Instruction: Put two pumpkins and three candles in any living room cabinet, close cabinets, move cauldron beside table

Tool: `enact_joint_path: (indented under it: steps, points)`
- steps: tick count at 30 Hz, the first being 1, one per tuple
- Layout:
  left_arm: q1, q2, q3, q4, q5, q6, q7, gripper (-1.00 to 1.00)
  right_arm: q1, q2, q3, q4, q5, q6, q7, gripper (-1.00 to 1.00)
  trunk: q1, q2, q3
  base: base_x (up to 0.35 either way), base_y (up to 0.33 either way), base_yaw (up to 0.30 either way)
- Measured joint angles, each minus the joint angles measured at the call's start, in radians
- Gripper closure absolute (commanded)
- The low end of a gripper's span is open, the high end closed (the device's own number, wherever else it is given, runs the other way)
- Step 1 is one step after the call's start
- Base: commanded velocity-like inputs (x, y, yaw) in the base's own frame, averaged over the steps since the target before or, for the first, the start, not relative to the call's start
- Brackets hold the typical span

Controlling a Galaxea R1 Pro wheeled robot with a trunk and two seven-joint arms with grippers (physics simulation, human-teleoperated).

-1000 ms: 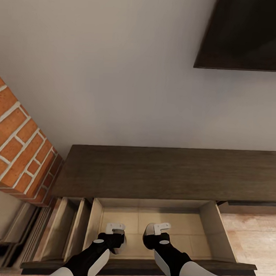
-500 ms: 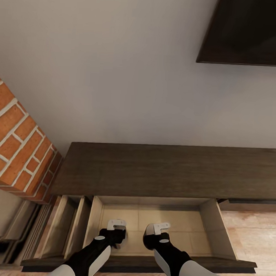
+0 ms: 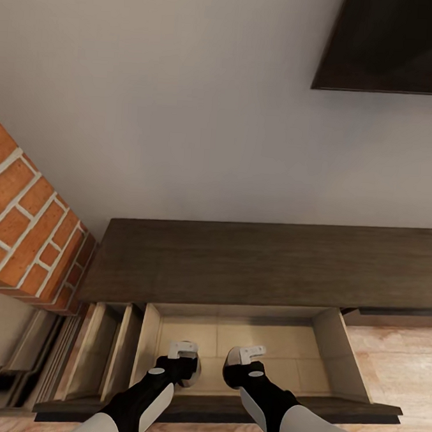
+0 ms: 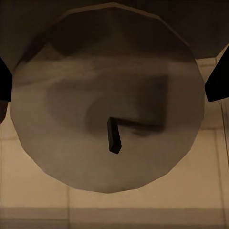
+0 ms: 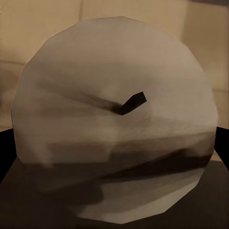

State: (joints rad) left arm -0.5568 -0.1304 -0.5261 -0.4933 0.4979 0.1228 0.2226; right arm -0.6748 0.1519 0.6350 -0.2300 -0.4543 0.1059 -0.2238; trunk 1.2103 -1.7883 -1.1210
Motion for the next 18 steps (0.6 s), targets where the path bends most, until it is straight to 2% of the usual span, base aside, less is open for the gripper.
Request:
enact_joint_path:
  steps: [7, 11, 18]
  points:
    - [0.0, 0.0, -0.001, -0.006, -0.001, -0.001, 0.0, 1.0, -0.001, -0.001, 0.0, -0.01, 0.001, -0.014, 0.0, 1.0, 0.0, 0.0, -0.011, 0.0, 0.0, 0.0]
    - [-0.007, -0.002, 0.0, -0.068, -0.003, -0.005, 0.0, 1.0, -0.002, -0.002, 0.001, -0.079, 0.003, -0.026, -0.034, 1.0, 0.0, 0.0, -0.018, 0.0, 0.0, 0.0]
    - [-0.026, 0.0, 0.001, -0.072, -0.001, -0.005, 0.0, 1.0, -0.003, -0.003, 0.0, -0.095, 0.0, -0.027, -0.041, 1.0, 0.0, 0.0, -0.028, 0.0, 0.0, 0.0]
